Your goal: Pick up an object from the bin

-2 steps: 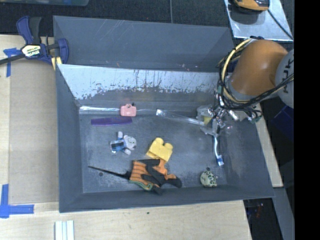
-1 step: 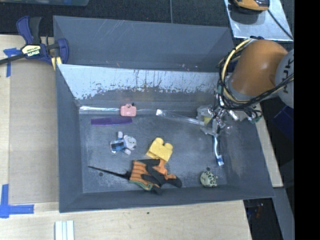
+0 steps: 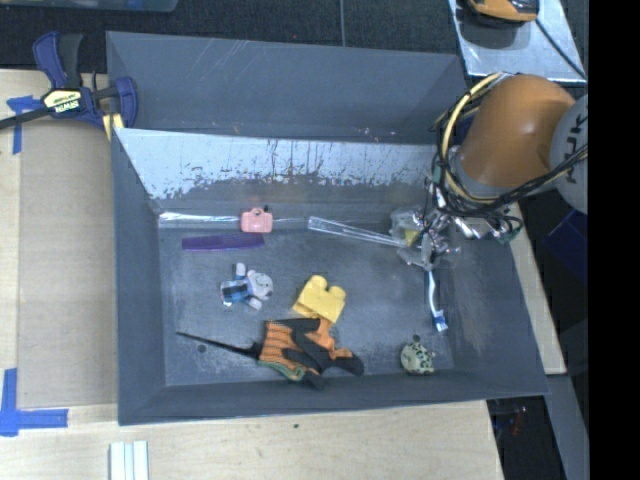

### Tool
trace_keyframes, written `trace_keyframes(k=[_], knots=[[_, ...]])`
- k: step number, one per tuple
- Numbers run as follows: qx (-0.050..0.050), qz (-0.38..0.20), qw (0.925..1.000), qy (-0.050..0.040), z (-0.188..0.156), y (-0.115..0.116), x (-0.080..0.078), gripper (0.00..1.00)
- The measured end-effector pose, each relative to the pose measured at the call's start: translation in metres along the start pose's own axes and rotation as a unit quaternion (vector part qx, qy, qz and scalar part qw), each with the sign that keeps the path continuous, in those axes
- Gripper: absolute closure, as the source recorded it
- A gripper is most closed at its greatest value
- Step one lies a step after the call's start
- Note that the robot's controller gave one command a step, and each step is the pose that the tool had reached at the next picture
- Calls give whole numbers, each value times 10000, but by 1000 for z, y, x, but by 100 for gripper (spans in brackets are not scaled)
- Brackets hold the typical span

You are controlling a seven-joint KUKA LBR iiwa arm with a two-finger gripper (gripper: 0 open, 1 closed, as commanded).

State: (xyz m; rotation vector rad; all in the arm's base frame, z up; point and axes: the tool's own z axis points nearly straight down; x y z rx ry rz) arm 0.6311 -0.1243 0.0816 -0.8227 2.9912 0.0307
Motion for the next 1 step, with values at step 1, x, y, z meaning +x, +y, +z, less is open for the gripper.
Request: trace_keyframes(k=[1], knots=[[37, 5, 10000, 26, -32, -3, 2, 100]])
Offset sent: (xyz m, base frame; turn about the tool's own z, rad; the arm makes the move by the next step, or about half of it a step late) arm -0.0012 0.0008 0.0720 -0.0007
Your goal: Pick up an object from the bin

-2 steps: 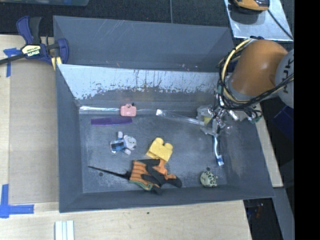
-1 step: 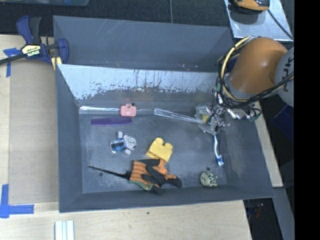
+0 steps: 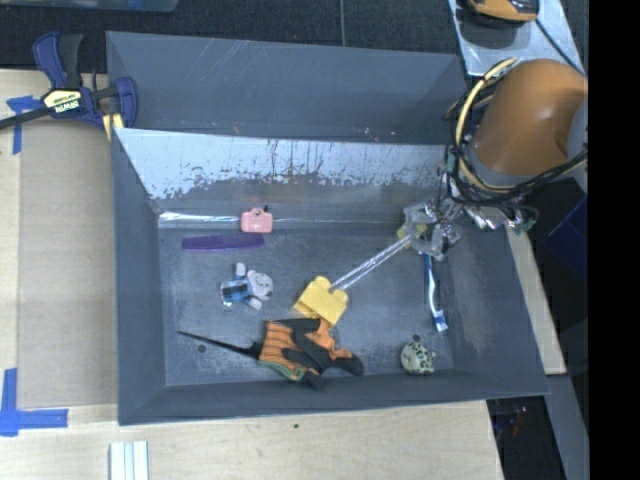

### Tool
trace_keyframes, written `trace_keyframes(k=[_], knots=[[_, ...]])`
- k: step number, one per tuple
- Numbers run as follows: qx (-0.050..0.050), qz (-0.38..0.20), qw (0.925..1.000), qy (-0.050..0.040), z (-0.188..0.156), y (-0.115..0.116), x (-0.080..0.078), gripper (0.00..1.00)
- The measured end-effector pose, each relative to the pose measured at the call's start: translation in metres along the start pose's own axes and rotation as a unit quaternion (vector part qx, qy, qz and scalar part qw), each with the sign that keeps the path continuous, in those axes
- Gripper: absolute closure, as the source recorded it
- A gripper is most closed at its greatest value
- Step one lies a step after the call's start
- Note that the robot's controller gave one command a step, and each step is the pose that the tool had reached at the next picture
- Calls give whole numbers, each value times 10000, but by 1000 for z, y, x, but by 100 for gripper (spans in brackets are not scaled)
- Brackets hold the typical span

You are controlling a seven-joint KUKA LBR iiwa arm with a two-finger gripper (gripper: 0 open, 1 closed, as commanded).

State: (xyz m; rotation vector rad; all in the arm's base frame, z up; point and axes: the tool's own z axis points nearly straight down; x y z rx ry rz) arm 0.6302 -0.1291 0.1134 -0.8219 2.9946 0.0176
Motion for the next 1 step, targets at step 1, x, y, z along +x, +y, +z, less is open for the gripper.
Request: trace_keyframes(k=[1], knots=[[-26, 2, 10000, -48, -42, 4, -6, 100]])
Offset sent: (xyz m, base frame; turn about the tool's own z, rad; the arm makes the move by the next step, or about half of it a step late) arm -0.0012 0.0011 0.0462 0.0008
